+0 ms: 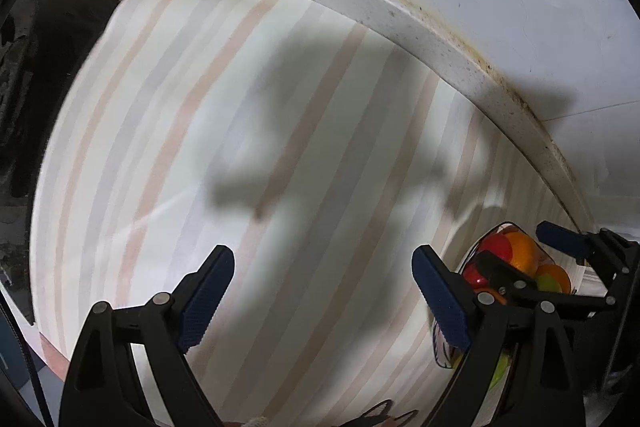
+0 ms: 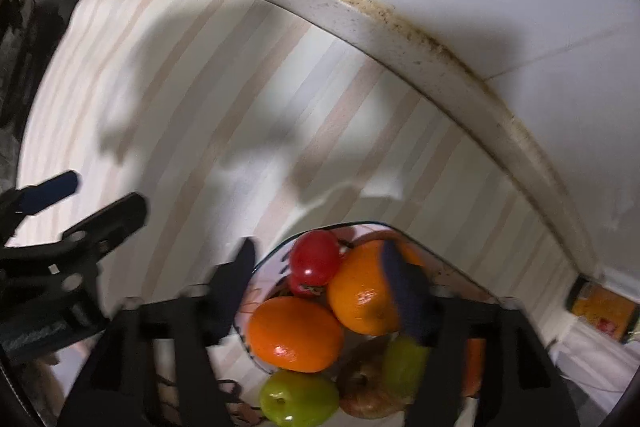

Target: Organize fruits

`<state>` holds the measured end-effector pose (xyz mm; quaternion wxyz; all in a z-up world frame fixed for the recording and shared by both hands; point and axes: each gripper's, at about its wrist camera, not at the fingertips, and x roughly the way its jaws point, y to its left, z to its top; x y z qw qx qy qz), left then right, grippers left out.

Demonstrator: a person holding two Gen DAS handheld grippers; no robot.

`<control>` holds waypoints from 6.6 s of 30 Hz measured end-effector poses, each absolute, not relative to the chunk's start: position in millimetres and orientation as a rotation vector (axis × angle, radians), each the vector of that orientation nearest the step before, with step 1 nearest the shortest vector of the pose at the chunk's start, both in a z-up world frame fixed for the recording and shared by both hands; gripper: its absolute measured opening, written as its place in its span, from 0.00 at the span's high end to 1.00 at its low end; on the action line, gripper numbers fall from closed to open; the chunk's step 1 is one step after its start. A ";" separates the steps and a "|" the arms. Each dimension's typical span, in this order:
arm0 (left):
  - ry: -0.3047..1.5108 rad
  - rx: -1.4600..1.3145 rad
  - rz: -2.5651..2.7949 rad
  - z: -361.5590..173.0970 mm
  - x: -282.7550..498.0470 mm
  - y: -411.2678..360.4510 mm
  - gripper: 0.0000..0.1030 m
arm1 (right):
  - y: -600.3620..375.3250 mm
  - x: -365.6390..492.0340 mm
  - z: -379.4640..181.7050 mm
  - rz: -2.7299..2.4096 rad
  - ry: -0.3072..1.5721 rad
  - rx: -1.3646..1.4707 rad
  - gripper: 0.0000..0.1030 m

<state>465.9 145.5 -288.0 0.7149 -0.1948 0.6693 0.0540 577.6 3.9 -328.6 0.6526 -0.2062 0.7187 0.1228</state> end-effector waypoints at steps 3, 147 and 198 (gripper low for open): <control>1.451 -0.379 0.127 -274.1 458.4 141.9 0.12 | -7.1 575.3 -309.3 0.285 1.613 -0.389 0.20; 0.996 0.024 -0.014 -53.6 243.0 -19.3 0.00 | -197.1 250.0 -82.0 -0.007 1.040 0.071 0.04; 0.975 0.043 -0.034 -51.4 239.7 -26.0 0.00 | -204.6 246.9 -78.3 -0.001 1.044 0.071 0.04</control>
